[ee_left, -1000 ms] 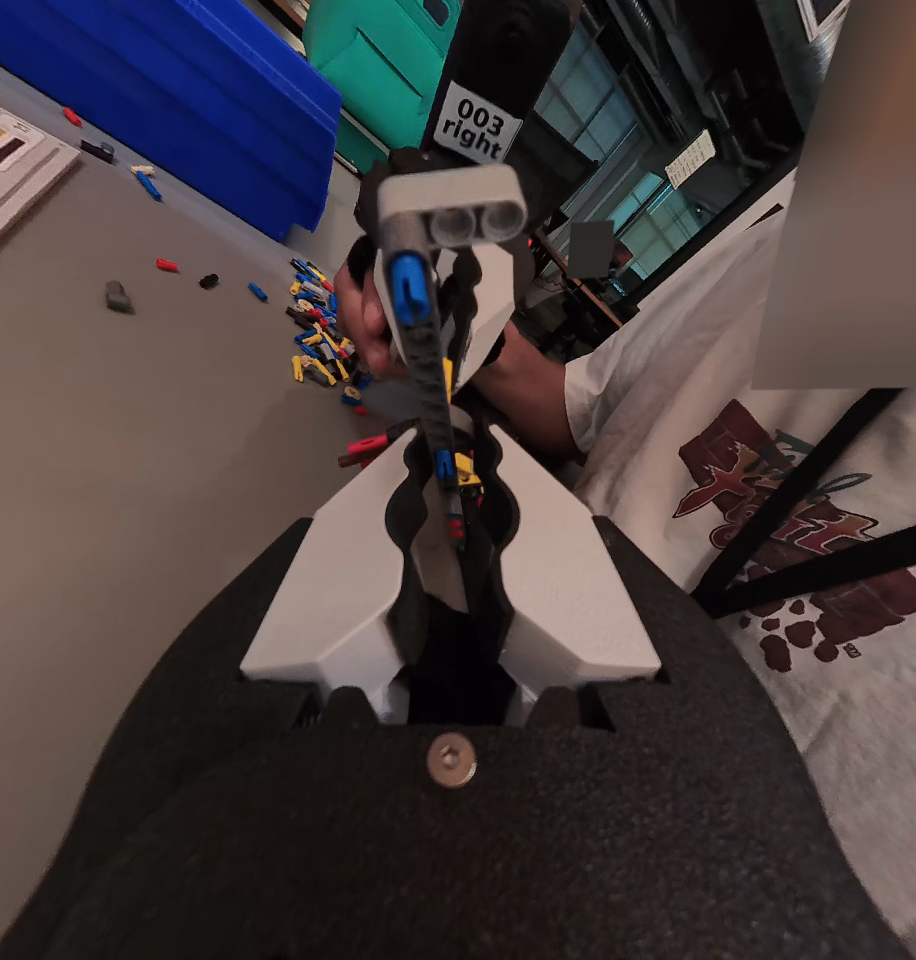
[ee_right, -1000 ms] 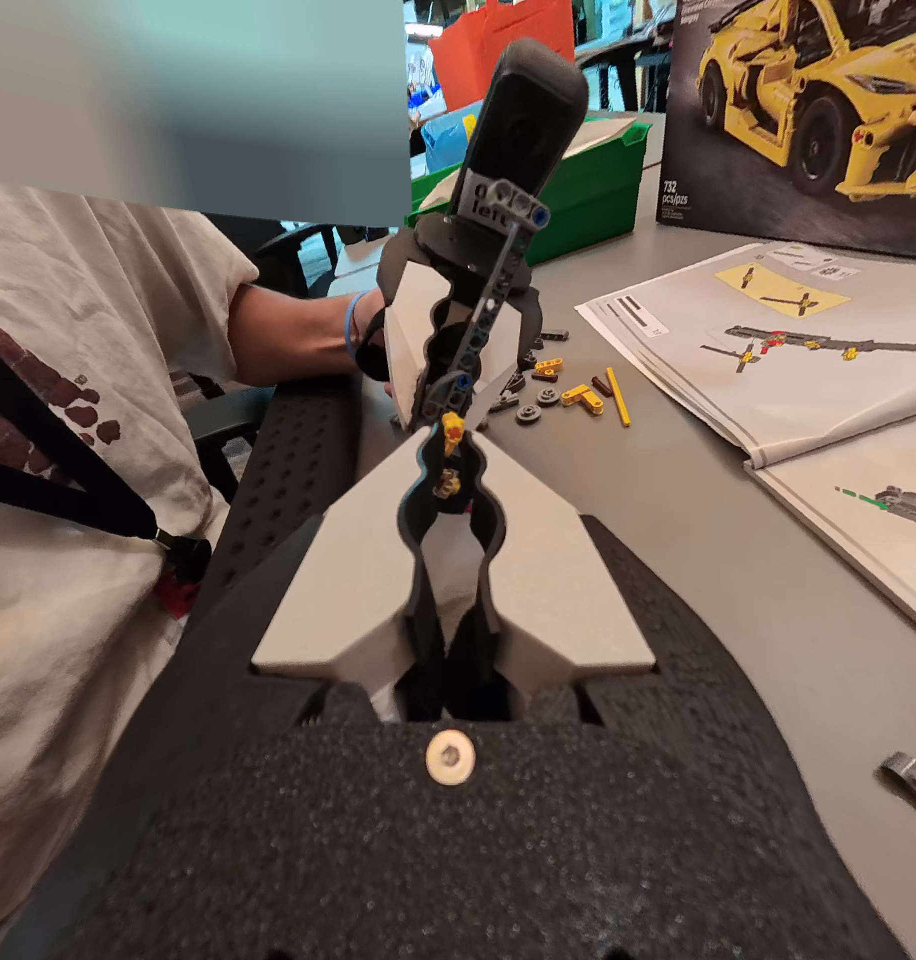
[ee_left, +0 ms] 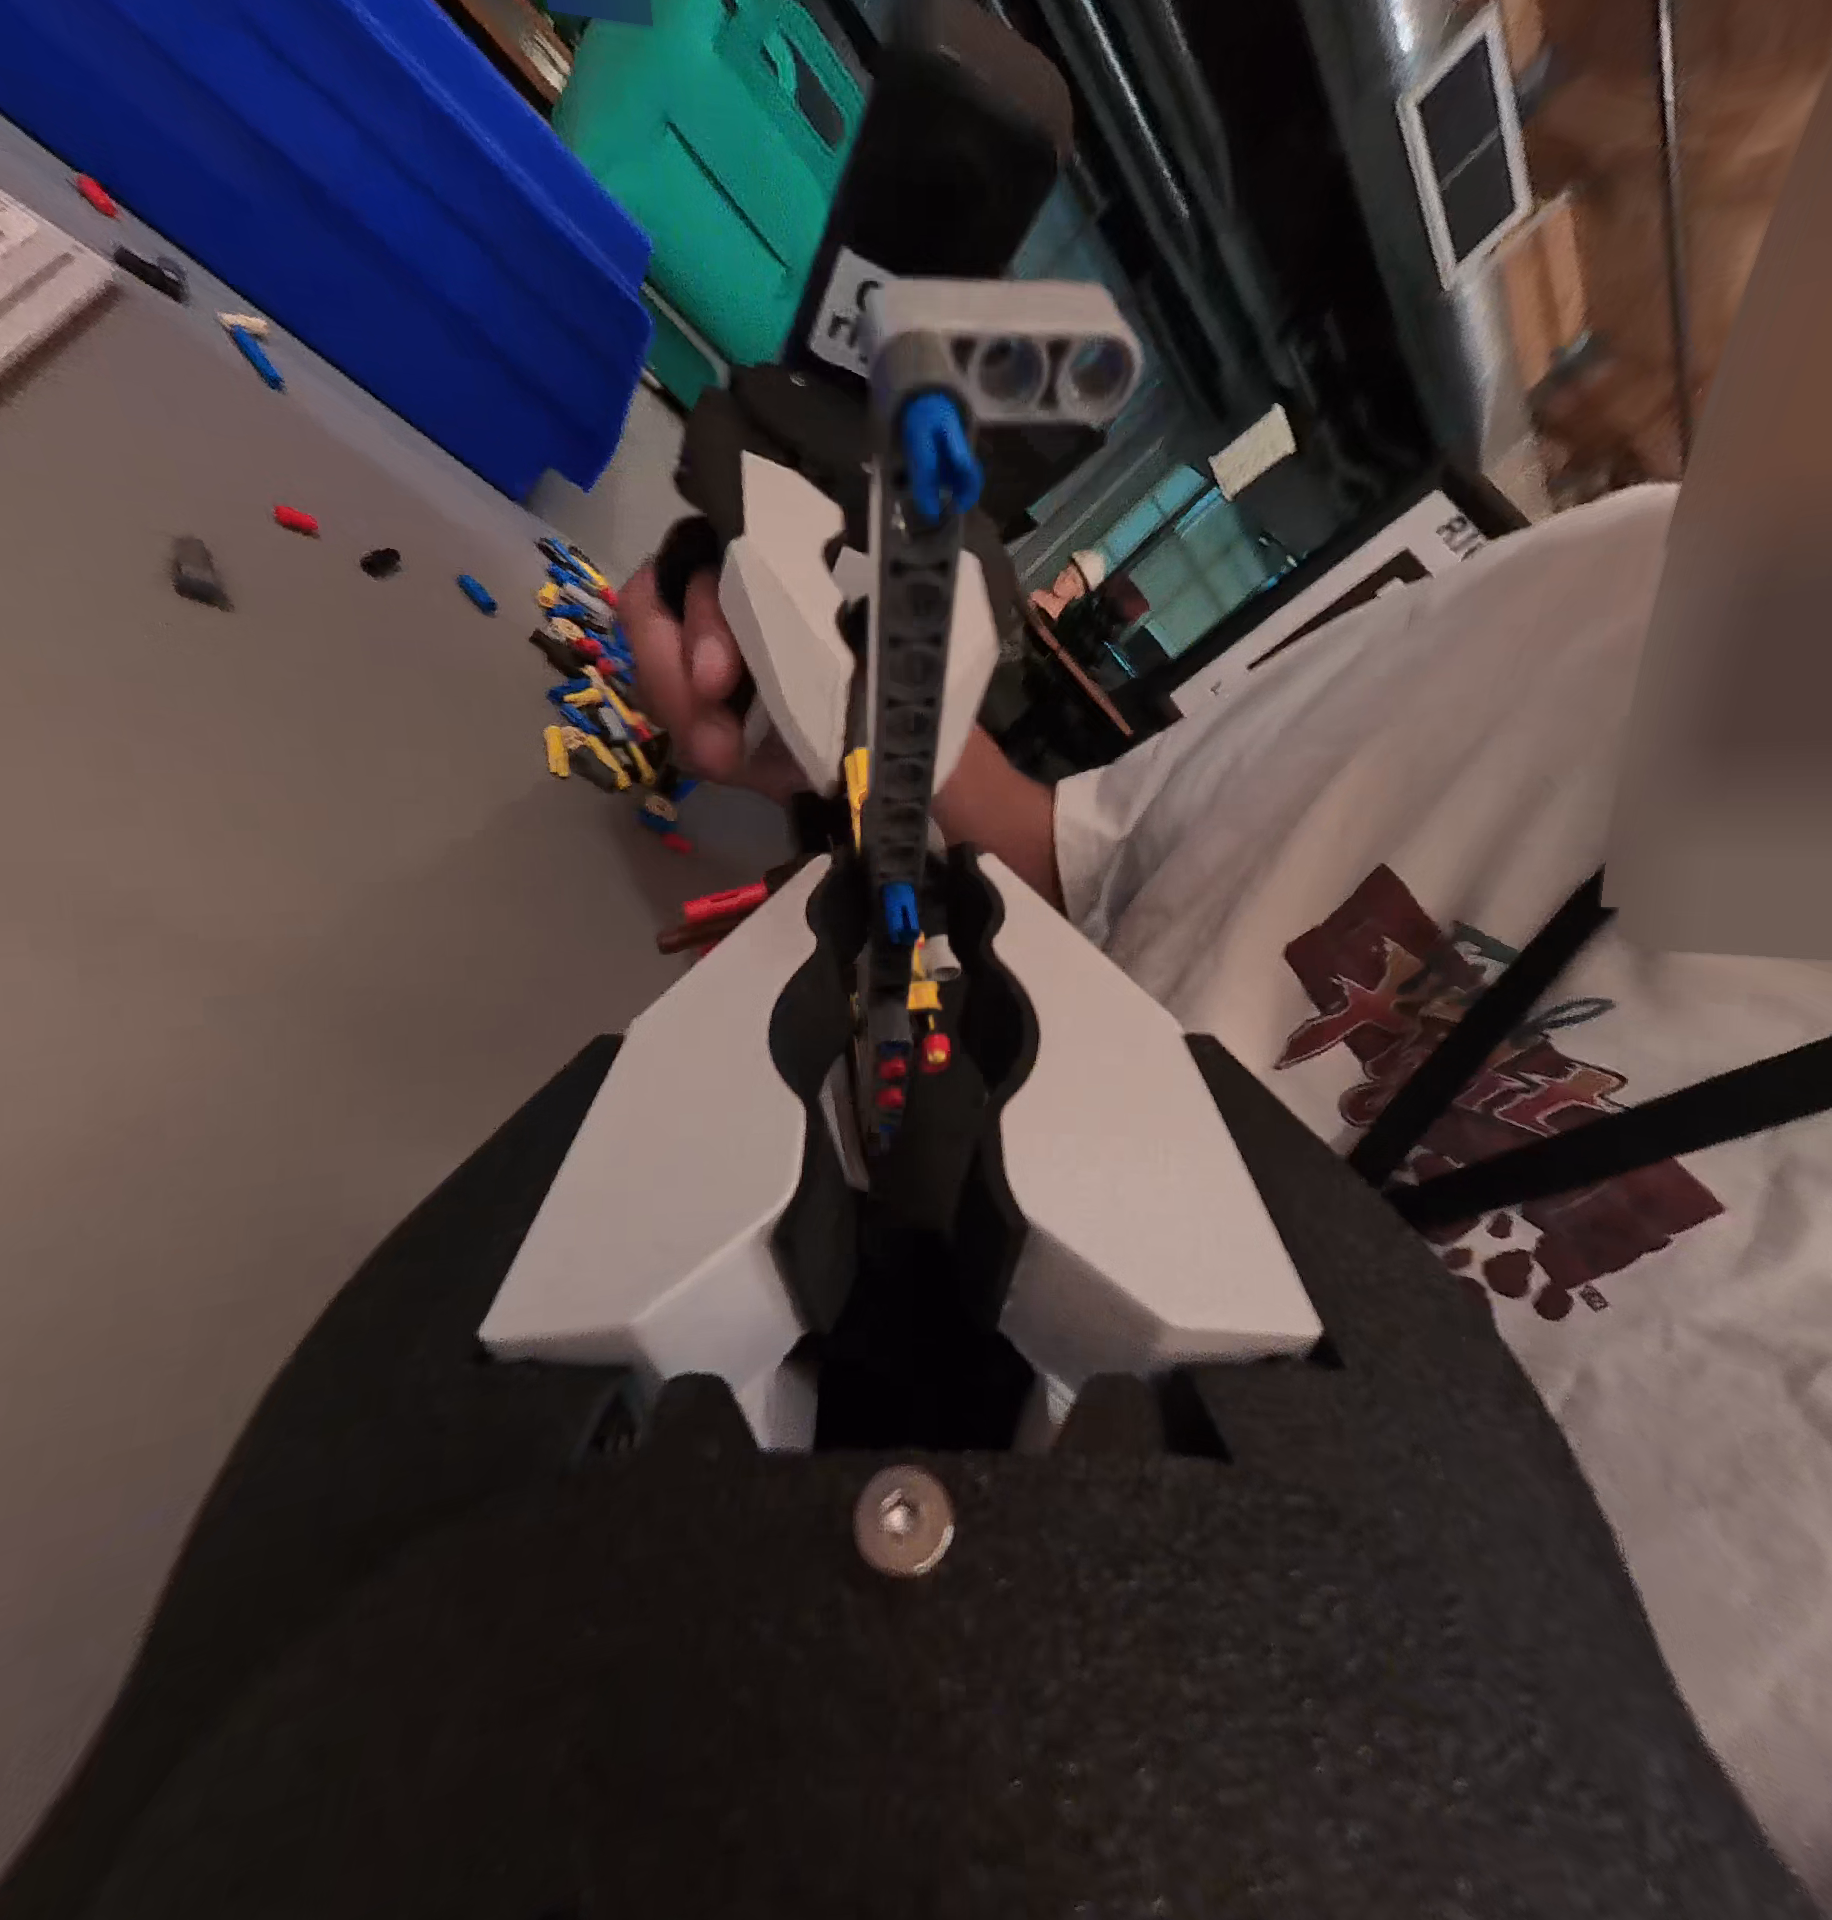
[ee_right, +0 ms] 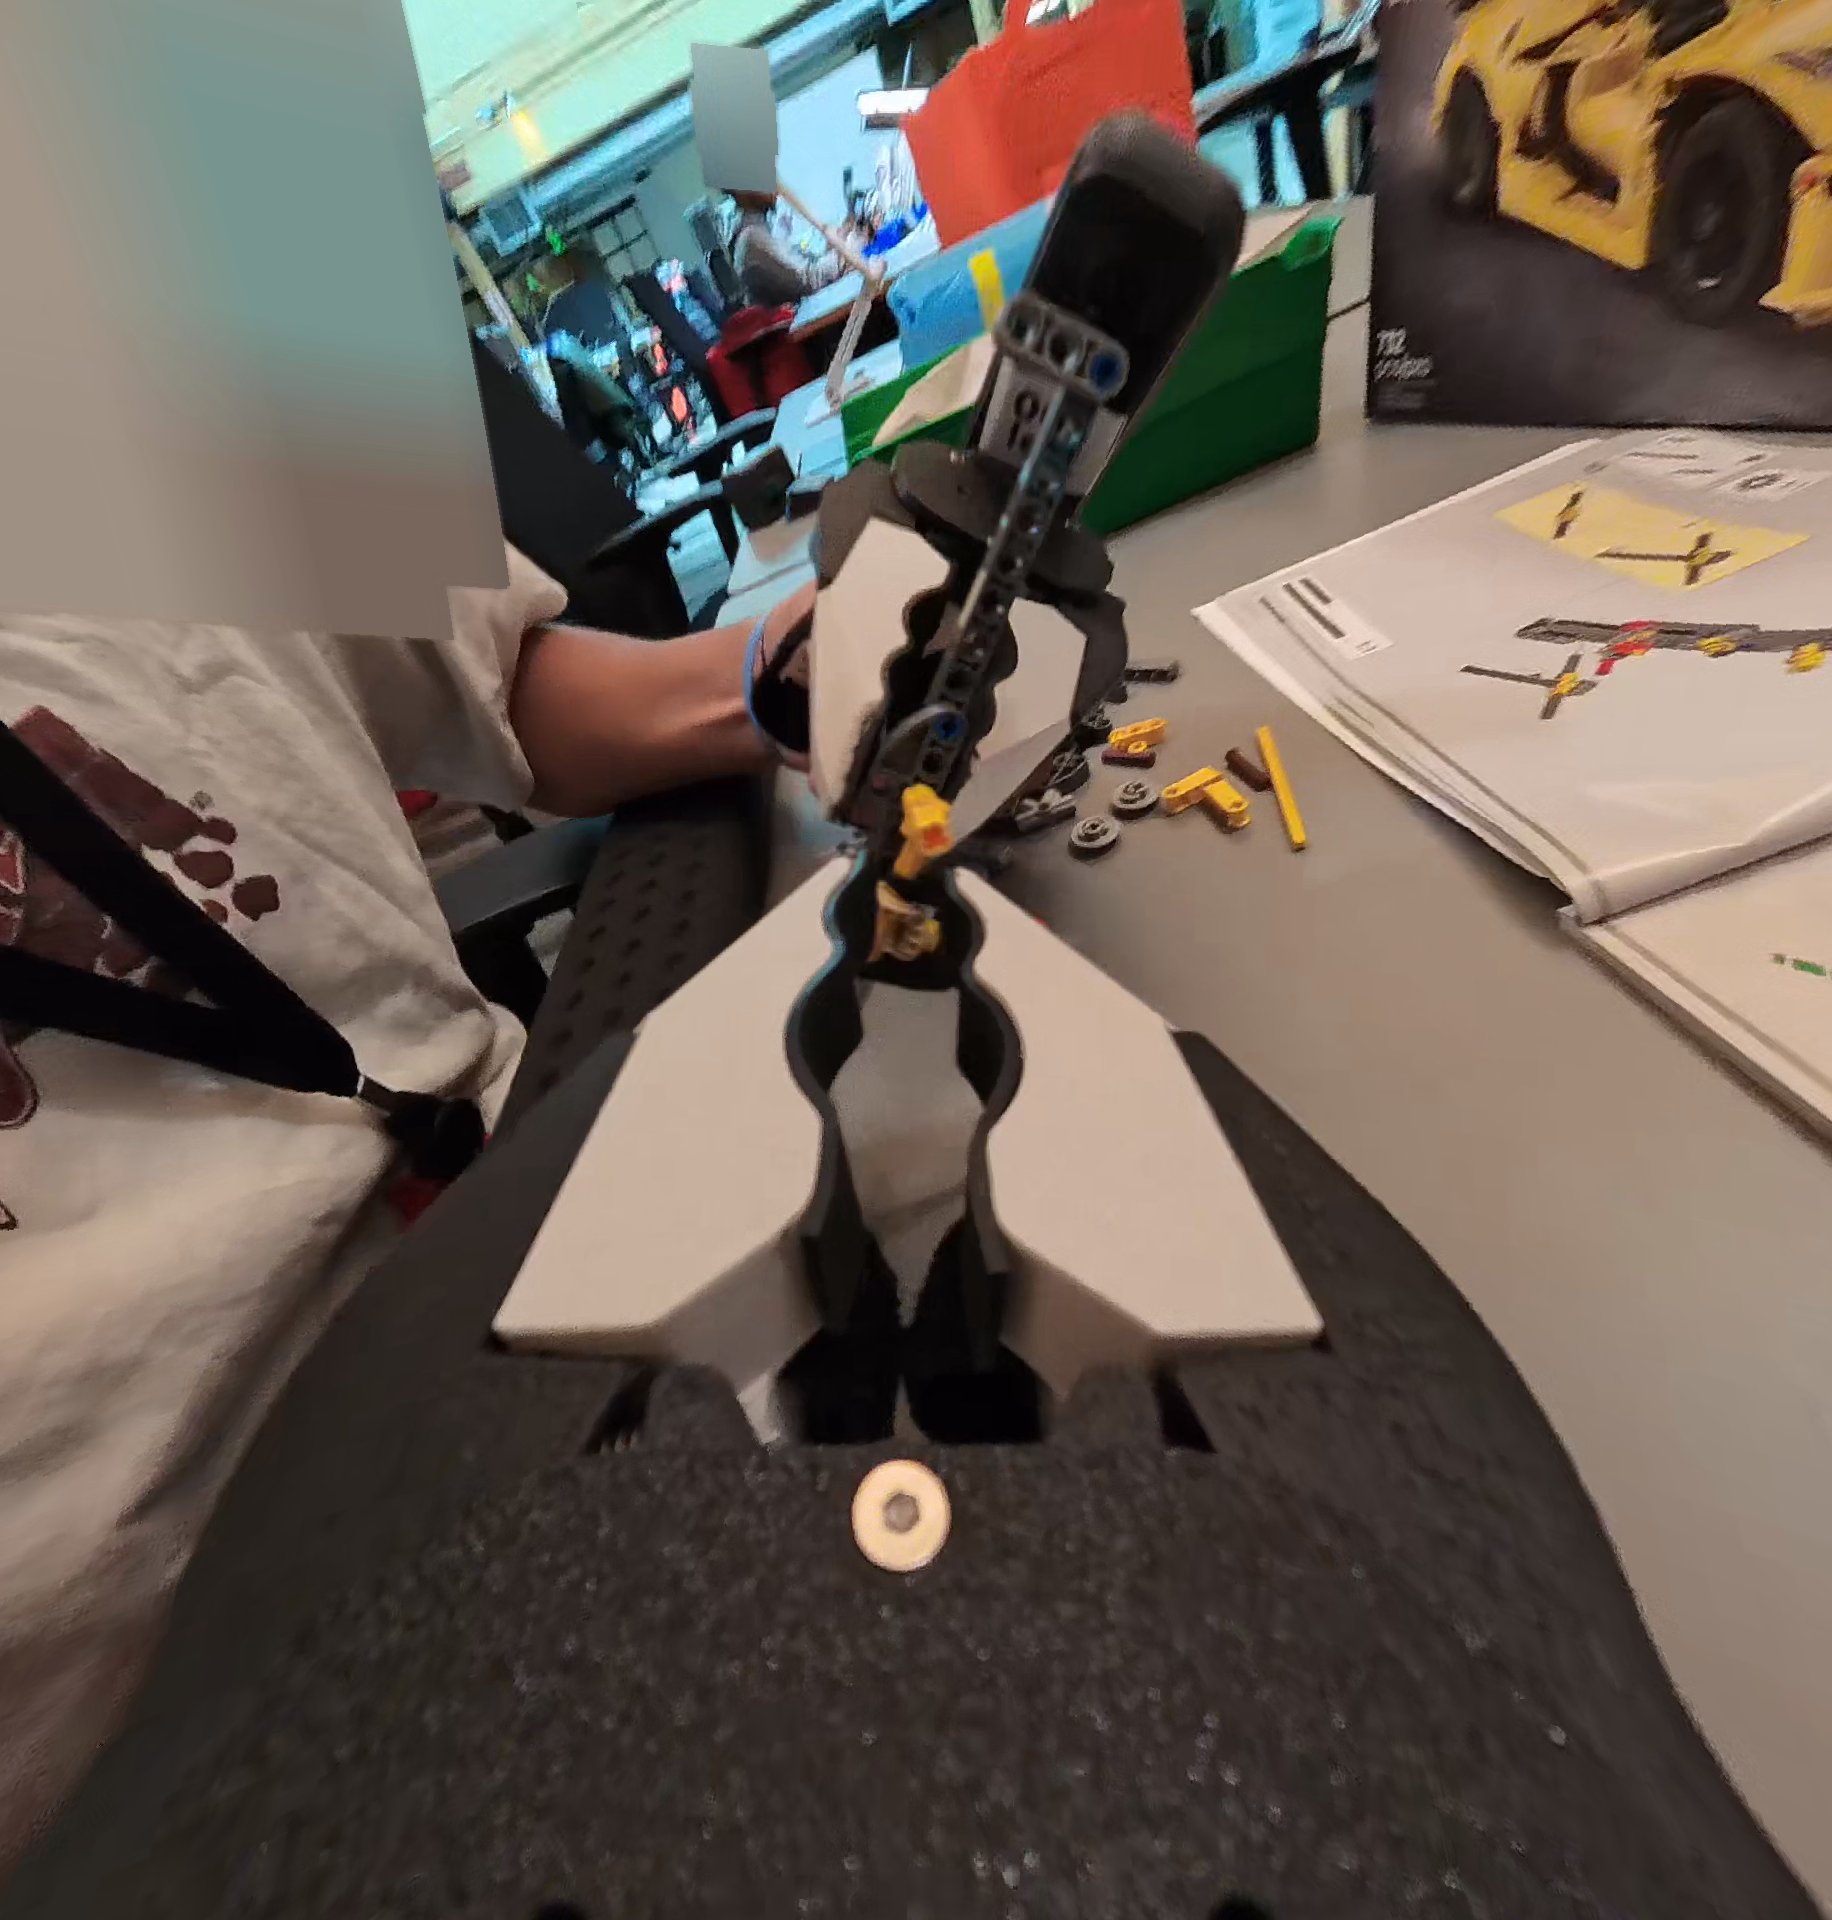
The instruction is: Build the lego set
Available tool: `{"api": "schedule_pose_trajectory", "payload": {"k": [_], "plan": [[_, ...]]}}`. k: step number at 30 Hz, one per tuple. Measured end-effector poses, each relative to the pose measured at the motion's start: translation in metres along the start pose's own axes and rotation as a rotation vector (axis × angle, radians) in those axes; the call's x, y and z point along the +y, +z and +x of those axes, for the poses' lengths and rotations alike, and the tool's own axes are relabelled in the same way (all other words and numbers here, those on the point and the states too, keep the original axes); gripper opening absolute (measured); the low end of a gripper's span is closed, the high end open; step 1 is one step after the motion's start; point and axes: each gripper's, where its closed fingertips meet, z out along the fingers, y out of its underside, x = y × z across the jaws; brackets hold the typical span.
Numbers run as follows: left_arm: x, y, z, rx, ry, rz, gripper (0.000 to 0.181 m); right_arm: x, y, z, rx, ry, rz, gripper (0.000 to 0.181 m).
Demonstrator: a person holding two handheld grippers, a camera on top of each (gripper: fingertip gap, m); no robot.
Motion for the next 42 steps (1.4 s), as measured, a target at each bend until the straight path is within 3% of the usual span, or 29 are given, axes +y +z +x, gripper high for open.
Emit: {"api": "schedule_pose_trajectory", "payload": {"k": [6,12,17,29,37,42], "plan": [[-0.011,-0.005,-0.011,-0.004,-0.097,0.094,0.014,0.011,0.012,0.009,0.069,0.030,-0.054,0.034],[-0.017,-0.009,-0.017,0.012,-0.166,0.146,0.020,0.012,0.019,0.025,0.157,0.105,-0.073,0.010],[-0.017,-0.010,-0.025,-0.061,-0.158,0.157,0.014,0.014,0.017,0.030,0.247,0.047,-0.091,0.010],[-0.004,-0.009,-0.043,-0.200,-0.183,0.107,0.013,0.033,0.019,0.045,0.488,-0.214,-0.314,0.009],[0.001,-0.009,-0.044,-0.209,-0.179,0.059,0.014,0.036,0.020,0.045,0.507,-0.224,-0.344,0.009],[0.002,-0.008,-0.040,-0.172,-0.196,0.040,0.014,0.034,0.019,0.038,0.425,-0.202,-0.285,0.010]]}}
